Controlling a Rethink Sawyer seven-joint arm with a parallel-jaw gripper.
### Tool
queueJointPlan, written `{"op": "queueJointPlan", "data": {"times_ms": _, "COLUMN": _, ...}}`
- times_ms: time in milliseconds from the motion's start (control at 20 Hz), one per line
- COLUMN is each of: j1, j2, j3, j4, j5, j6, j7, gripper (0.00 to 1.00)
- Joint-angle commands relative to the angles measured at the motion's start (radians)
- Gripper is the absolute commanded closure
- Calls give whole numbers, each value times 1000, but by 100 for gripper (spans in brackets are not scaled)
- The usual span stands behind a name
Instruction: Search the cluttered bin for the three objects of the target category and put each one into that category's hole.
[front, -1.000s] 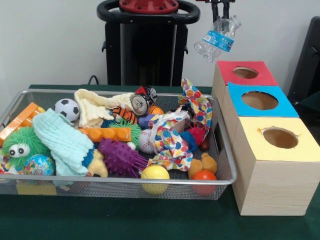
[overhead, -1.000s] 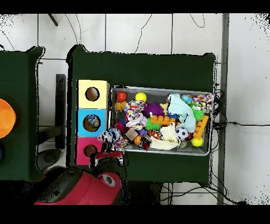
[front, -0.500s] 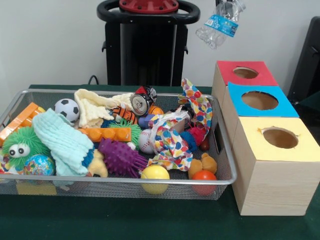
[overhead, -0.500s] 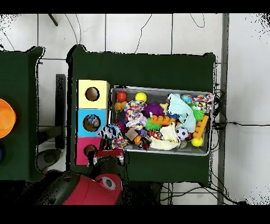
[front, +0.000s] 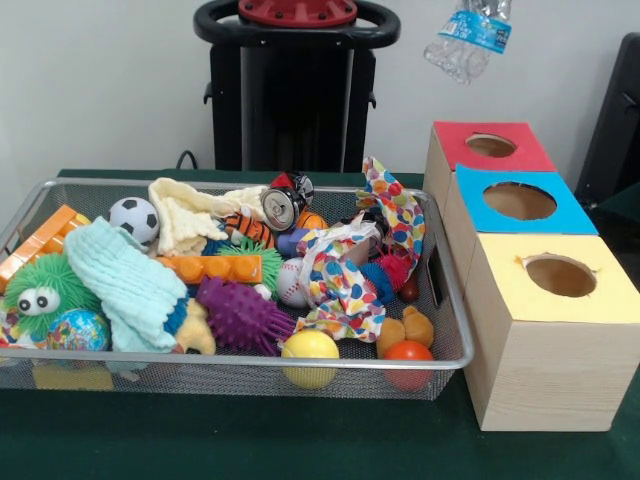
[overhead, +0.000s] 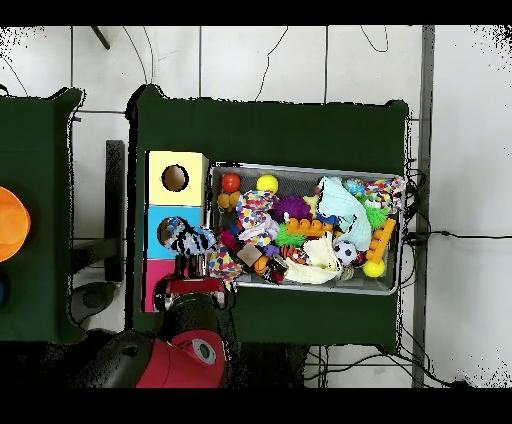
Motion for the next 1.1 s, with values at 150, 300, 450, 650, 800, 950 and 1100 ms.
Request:
{"op": "queueJointPlan", "data": {"times_ms": 150, "j1": -49, "j2": -34, "j3": 146, "j4": -53, "j5": 125, "j6": 73, "j7": 349, "gripper": 100}}
{"op": "queueJointPlan", "data": {"times_ms": 300, "j1": -52, "j2": -22, "j3": 152, "j4": -59, "j5": 127, "j6": 79, "j7": 336, "gripper": 100}}
{"op": "queueJointPlan", "data": {"times_ms": 450, "j1": -58, "j2": 1, "j3": 167, "j4": -60, "j5": 142, "j6": 117, "j7": 296, "gripper": 100}}
{"op": "queueJointPlan", "data": {"times_ms": 650, "j1": -69, "j2": 21, "j3": 194, "j4": -68, "j5": 151, "j6": 154, "j7": 285, "gripper": 100}}
{"op": "queueJointPlan", "data": {"times_ms": 800, "j1": -66, "j2": 36, "j3": 204, "j4": -75, "j5": 131, "j6": 165, "j7": 307, "gripper": 100}}
{"op": "queueJointPlan", "data": {"times_ms": 950, "j1": -66, "j2": 50, "j3": 218, "j4": -83, "j5": 116, "j6": 175, "j7": 319, "gripper": 100}}
{"op": "queueJointPlan", "data": {"times_ms": 1100, "j1": -60, "j2": 83, "j3": 225, "j4": -101, "j5": 84, "j6": 173, "j7": 356, "gripper": 100}}
